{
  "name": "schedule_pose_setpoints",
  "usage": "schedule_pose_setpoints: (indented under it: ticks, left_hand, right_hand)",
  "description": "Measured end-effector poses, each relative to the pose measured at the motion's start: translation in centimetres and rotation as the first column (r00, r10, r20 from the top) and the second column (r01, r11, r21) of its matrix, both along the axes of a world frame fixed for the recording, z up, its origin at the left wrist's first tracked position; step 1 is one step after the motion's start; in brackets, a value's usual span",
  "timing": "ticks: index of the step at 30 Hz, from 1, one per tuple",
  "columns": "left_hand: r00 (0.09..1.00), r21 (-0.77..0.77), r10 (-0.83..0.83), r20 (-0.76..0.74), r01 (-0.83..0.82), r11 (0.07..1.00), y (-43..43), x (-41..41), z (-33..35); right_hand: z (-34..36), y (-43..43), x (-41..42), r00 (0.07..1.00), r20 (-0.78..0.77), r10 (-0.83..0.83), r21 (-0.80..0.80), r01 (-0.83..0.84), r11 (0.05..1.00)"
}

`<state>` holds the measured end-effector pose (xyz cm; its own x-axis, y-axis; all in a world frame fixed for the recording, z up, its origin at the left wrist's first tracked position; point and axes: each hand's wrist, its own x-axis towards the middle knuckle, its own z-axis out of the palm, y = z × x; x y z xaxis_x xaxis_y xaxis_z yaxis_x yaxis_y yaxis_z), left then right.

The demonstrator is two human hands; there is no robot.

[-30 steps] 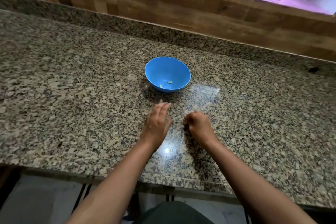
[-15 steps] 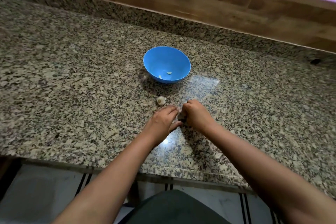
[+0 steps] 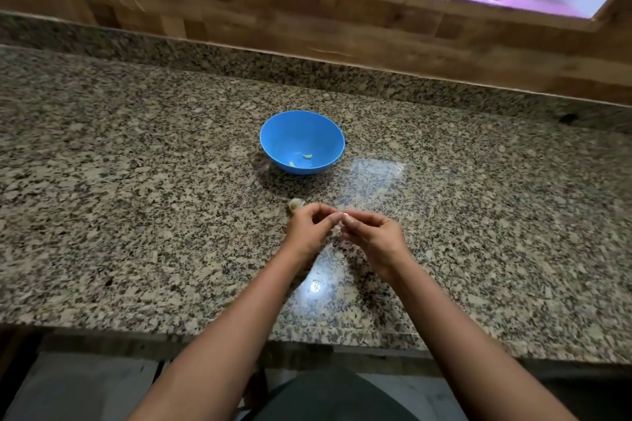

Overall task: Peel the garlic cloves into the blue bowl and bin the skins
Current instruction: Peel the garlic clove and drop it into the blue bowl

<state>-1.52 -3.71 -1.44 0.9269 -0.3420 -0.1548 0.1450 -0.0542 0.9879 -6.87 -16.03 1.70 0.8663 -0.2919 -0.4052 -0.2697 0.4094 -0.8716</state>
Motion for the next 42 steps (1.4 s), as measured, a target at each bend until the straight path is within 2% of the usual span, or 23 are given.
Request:
schedule_pose_setpoints:
  ticks: [5,16,19,25,30,34,37,42]
  left_hand:
    - [0.996,-0.069,-0.066,-0.054,0.062,0.996,-0.3,0.1,0.7]
    - [0.975,-0.189,-0.176,-0.137,0.148,0.971,-0.3,0.3,1.8]
    - [0.964,-0.138,-0.222,-0.147,0.202,0.97,-0.6,0.4,1.7]
    - [0.963,-0.018,-0.23,-0.141,0.23,0.973,-0.9,0.1,1.1]
    - [0.967,0.086,-0.238,-0.092,0.246,0.965,-1.1,0.0,0.9]
    - [0.974,0.136,-0.22,-0.049,0.225,0.965,-1.2,-0.3,0.7]
    - [0.976,0.186,-0.215,0.013,0.209,0.96,-1.2,-0.1,0.9]
    - [0.951,0.303,-0.298,0.082,0.261,0.916,-1.1,-0.5,1.3]
  right_hand:
    - [0.7,-0.4,-0.2,1.0,-0.015,-0.006,0.148,0.008,0.989]
    - [1.6,-0.5,0.2,0.999,-0.023,0.043,0.096,-0.041,0.995]
    - [1.6,-0.5,0.0,0.998,-0.018,0.055,0.045,-0.054,0.998]
    - [1.1,-0.2,-0.3,0.997,-0.011,0.074,-0.156,-0.075,0.985]
    - [0.8,-0.1,-0.2,0.998,-0.032,0.051,-0.187,-0.056,0.981]
    - [1.0,0.2,-0.3,1.0,-0.023,0.017,-0.134,-0.019,0.991]
    - [1.2,0.5,0.1,0.997,-0.044,-0.056,-0.001,0.056,0.998]
    - [1.3,0.2,0.7,0.983,-0.126,-0.131,0.155,0.15,0.976]
